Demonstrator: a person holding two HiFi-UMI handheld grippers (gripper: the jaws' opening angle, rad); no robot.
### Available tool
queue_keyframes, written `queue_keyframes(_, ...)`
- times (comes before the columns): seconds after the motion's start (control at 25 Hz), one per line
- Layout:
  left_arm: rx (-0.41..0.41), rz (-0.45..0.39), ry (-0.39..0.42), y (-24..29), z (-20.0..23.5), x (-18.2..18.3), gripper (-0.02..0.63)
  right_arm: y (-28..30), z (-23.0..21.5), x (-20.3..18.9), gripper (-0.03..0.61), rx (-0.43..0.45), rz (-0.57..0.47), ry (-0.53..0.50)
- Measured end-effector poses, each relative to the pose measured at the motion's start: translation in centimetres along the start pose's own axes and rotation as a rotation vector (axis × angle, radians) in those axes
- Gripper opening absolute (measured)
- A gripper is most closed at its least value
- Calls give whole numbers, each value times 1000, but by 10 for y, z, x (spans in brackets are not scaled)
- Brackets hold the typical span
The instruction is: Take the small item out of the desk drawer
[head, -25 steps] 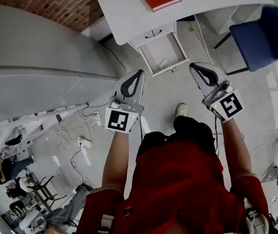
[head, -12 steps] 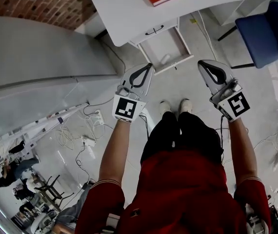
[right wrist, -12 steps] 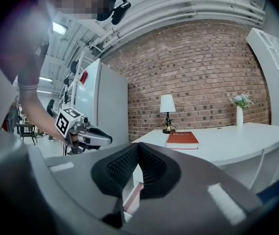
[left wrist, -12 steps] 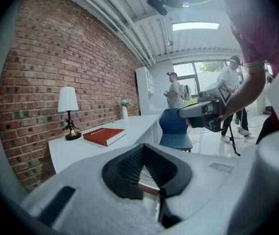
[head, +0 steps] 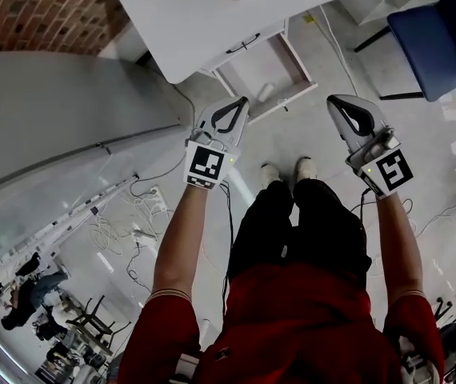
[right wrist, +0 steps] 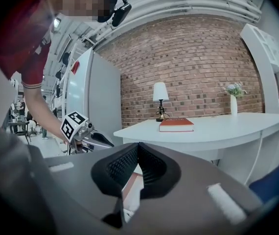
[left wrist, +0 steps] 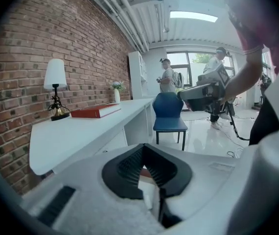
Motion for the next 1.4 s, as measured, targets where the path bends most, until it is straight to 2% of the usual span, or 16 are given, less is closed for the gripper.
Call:
queue_keyframes(0.48,-76,170,22,90,28,-111,3,21,-5,-99,14,-4,68,2)
queue_keyframes(0.72,-118,279,43,135,35,-164,5,26,-11,-131,14,-10,55,-7)
queue_keyframes(1.0,-167,392,38,178,38,-220,42,33,-21,-164,14,-12,41,-15)
queue_keyframes(1.12,-183,446,32,192,41,-242,79,32,-23,-174,14,-18,34,-17)
queue_keyframes(1.4,-232,575,36,224,38,-278,135,22,-31,-204,14,-22,36,-23)
Point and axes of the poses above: the fingertips, and each gripper's own axes: y forward along the fingers, z to its left, x out of its top, the point moved 2 cm from there along -y, backward along the fingers, and after that the axes turned 10 degrees about -y, right-handed, at the moved point
